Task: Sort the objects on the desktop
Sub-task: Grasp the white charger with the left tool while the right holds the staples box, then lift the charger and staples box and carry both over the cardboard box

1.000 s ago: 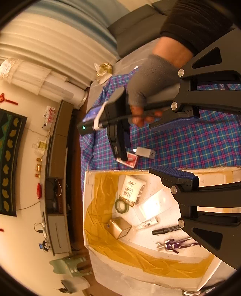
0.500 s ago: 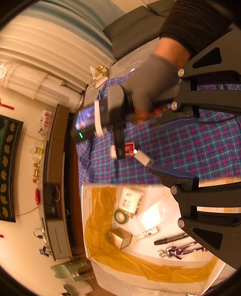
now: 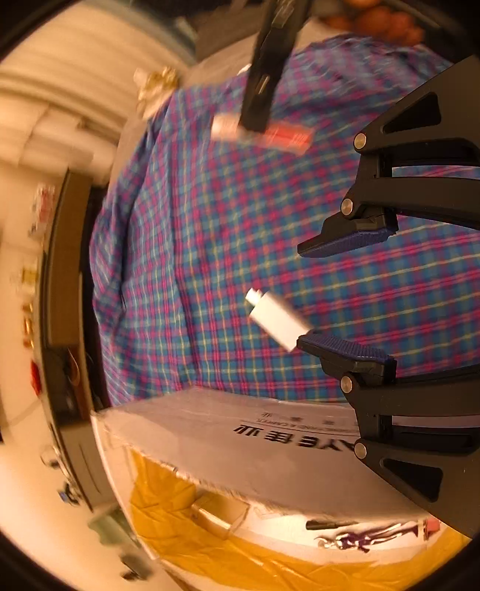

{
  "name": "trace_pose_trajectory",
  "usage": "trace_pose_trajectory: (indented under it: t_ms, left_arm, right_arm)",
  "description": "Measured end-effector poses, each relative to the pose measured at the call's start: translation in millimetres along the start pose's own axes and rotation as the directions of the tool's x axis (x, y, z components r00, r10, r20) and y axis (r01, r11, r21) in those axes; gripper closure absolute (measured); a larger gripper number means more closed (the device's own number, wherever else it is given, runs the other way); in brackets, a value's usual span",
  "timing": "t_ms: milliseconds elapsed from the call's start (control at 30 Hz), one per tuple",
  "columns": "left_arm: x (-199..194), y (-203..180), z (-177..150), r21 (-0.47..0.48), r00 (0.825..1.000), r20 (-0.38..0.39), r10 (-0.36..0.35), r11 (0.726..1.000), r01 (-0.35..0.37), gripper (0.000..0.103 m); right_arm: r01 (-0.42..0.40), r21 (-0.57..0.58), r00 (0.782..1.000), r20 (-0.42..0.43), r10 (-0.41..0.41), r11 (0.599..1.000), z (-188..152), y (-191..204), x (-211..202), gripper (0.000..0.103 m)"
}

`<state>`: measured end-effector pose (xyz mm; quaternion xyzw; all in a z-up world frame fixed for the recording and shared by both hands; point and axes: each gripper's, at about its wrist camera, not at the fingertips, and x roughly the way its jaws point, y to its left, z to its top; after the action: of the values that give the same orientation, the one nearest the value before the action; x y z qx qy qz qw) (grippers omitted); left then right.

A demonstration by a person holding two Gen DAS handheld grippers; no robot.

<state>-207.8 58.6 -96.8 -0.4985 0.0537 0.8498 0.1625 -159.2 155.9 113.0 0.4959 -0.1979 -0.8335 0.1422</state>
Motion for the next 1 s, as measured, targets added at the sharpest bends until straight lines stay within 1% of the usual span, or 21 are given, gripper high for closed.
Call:
trace_pose_trajectory:
  t_ms: [100, 167, 267, 367, 467, 567, 667, 733, 867, 933, 1000]
  left_arm:
    - [17, -3, 5, -0.009, 1.000, -0.011, 0.014, 1.000, -0.014, 0.057]
    - [23, -6, 7, 0.027, 0.998, 0.013, 0.059, 0.998, -0.059, 0.055]
    - [29, -6, 9, 0.034, 0.994, 0.020, 0.105, 0.994, -0.106, 0.053]
    - [41, 3, 8, -0.001, 0.996, -0.034, 0.079, 0.997, -0.079, 0.053]
    - [46, 1, 2, 0.018, 0.995, -0.033, 0.095, 0.995, -0.094, 0.053]
    - [50, 2, 0, -0.008, 0.996, -0.020, 0.090, 0.996, -0.090, 0.054]
    - [50, 11, 3, -0.063, 0.996, -0.007, 0.089, 0.994, -0.089, 0.072]
    - [52, 14, 5, -0.080, 0.997, -0.012, 0.081, 0.994, -0.081, 0.072]
    - [50, 13, 6, -0.064, 0.996, -0.002, 0.094, 0.994, -0.094, 0.072]
    - [43, 14, 6, -0.062, 0.996, 0.010, 0.086, 0.994, -0.085, 0.073]
    - [29, 6, 3, -0.053, 0.997, 0.032, 0.073, 0.996, -0.072, 0.072]
  right_arm:
    - [-0.026, -0.046, 0.999, 0.017, 0.027, 0.999, 3, 10, -11, 0.062]
    - [-0.058, -0.057, 0.998, 0.020, 0.059, 0.997, 5, 14, -17, 0.062]
    - [-0.058, -0.083, 0.998, 0.023, 0.060, 0.995, 4, 16, -19, 0.062]
    - [-0.064, -0.084, 0.998, 0.009, 0.065, 0.994, 1, 15, -17, 0.062]
    - [-0.070, -0.084, 0.998, 0.001, 0.070, 0.994, -2, 15, -15, 0.062]
    - [-0.073, -0.095, 0.997, 0.001, 0.074, 0.993, -5, 18, -17, 0.062]
    - [-0.076, -0.102, 0.997, -0.003, 0.076, 0.992, -8, 22, -16, 0.062]
    - [-0.077, -0.107, 0.997, -0.011, 0.076, 0.991, -9, 24, -13, 0.062]
    - [-0.074, -0.120, 0.997, -0.023, 0.072, 0.990, -11, 27, -8, 0.062]
    - [-0.067, -0.129, 0.998, -0.022, 0.065, 0.989, -11, 29, -7, 0.062]
    - [-0.060, -0.134, 0.998, -0.021, 0.058, 0.989, -12, 30, -6, 0.062]
